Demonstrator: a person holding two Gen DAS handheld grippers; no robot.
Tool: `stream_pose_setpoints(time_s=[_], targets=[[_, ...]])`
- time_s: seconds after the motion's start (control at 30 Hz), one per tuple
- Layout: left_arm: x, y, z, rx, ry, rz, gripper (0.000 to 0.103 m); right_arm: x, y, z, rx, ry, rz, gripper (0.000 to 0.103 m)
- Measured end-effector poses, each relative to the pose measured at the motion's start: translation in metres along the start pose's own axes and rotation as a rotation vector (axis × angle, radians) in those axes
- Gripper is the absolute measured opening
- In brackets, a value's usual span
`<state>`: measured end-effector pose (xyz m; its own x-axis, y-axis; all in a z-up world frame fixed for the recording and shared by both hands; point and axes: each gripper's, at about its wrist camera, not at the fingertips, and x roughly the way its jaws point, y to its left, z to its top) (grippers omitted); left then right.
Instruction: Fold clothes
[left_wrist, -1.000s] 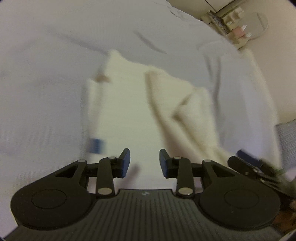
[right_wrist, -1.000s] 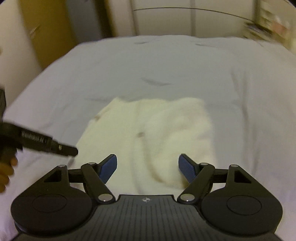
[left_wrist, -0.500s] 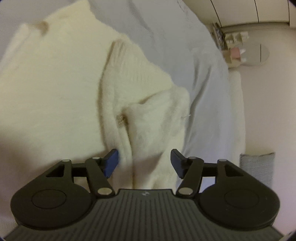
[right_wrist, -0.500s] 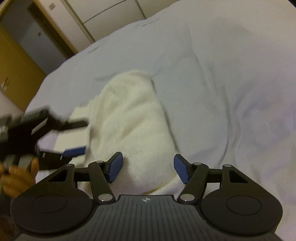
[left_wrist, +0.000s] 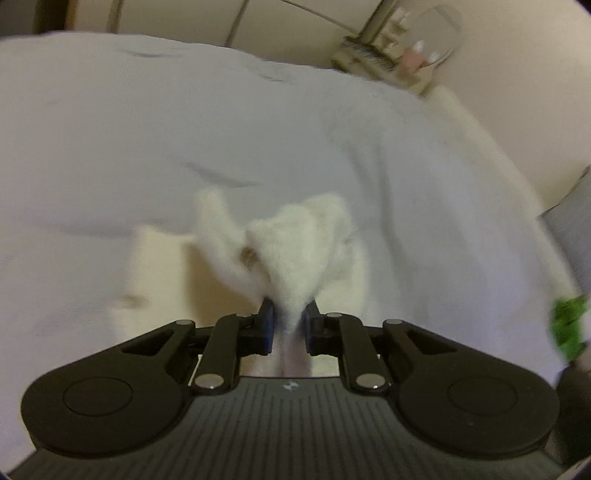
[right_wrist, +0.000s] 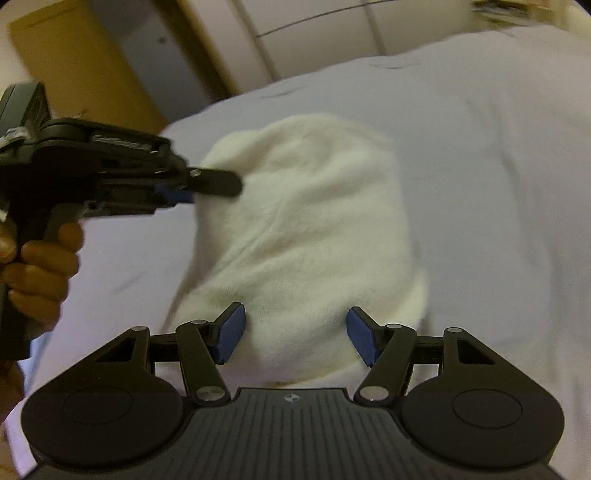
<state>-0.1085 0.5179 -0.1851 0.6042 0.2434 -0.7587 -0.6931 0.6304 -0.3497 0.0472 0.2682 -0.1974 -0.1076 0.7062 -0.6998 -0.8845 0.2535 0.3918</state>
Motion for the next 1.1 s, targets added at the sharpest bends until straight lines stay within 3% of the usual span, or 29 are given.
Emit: stream_pose_setpoints(time_s=[0.1, 0.2, 0.4, 0.57, 0.63, 0.77, 0.9, 0.97, 1.0, 1.07, 1.1], targets=[[0.040, 0.061, -0.024, -0.133, 0.122, 0.052, 0.013, 0.030, 0.024, -0.004, -0.071, 0.089, 0.005, 0.069], [0.062, 0.095, -0.045, -0.291, 0.146, -0.023, 0.015, 0.040, 0.032, -0.008, -0.109, 0.138, -0.033, 0.065], [0.031, 0.088, -0.029, -0.244, 0.027, -0.076, 0.012, 0.011, 0.015, -0.010, -0.061, 0.061, -0.110, 0.066], [0.049, 0.103, -0.039, -0.186, 0.074, 0.024, 0.015, 0.014, -0.003, -0.024, -0.030, 0.101, -0.145, 0.066], [0.056, 0.114, -0.051, -0.231, 0.095, 0.041, 0.020, 0.046, -0.002, -0.032, -0.046, 0.147, -0.155, 0.071], [0.032, 0.125, -0.050, -0.347, 0.044, -0.008, 0.022, 0.044, -0.002, -0.036, -0.053, 0.144, -0.156, 0.071], [0.025, 0.123, -0.037, -0.342, 0.034, -0.013, 0.034, 0.032, -0.011, -0.041, -0.025, 0.125, -0.137, 0.070], [0.024, 0.121, -0.030, -0.332, 0.034, -0.014, 0.034, 0.031, -0.008, -0.044, -0.033, 0.124, -0.132, 0.070], [0.026, 0.120, -0.029, -0.322, 0.039, -0.011, 0.032, 0.026, -0.003, -0.043, -0.041, 0.122, -0.130, 0.070], [0.035, 0.115, -0.031, -0.281, 0.065, 0.011, 0.012, 0.021, 0.002, -0.043, -0.053, 0.121, -0.129, 0.069], [0.040, 0.112, -0.032, -0.261, 0.078, 0.022, 0.006, 0.022, 0.003, -0.044, -0.058, 0.125, -0.119, 0.056]])
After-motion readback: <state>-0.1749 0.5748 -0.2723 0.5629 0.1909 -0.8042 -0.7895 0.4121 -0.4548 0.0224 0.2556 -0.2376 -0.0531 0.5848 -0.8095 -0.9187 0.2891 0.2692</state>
